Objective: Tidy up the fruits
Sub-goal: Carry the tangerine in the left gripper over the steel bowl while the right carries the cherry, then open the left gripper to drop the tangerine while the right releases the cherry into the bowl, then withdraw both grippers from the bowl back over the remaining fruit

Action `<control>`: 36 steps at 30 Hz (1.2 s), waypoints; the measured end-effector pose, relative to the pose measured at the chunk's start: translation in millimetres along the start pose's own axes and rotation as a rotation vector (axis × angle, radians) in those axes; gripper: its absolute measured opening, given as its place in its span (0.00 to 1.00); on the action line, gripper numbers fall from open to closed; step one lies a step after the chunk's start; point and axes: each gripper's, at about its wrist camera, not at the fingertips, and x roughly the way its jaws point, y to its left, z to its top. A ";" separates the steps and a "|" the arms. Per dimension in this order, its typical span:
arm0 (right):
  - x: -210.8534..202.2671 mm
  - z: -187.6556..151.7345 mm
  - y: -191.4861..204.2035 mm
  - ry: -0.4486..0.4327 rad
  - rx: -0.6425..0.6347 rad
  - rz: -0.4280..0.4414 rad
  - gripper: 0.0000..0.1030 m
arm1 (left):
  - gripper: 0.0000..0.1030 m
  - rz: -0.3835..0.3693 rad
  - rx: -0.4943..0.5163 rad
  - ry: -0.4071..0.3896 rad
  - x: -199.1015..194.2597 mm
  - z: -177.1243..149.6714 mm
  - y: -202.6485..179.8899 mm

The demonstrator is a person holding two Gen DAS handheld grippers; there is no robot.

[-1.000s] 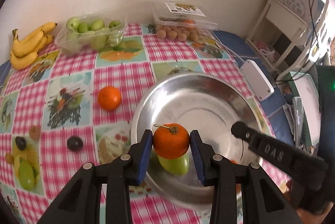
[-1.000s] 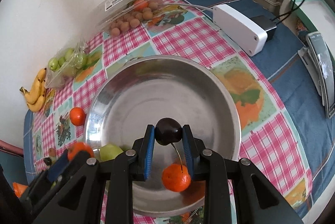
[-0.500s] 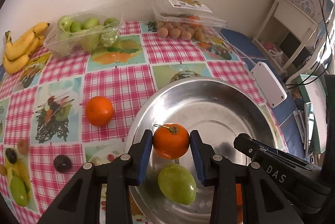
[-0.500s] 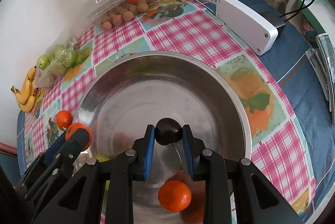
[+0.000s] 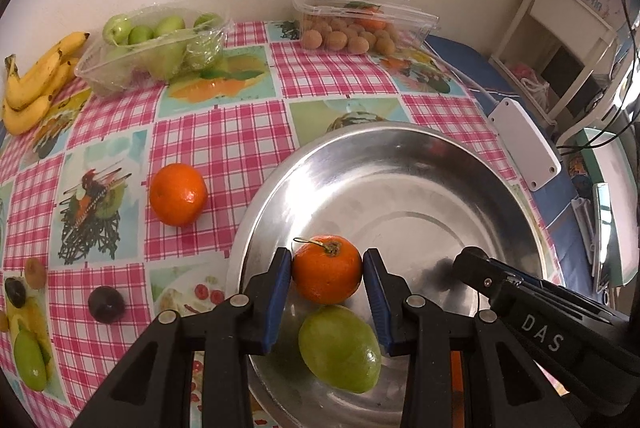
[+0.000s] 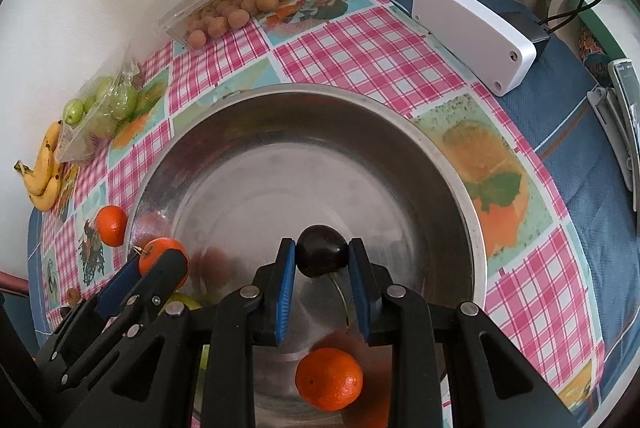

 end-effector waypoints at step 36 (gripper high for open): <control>-26.9 -10.4 13.3 0.075 -0.113 -0.107 0.71 | 0.76 0.199 -0.143 0.109 -39.6 -2.5 59.6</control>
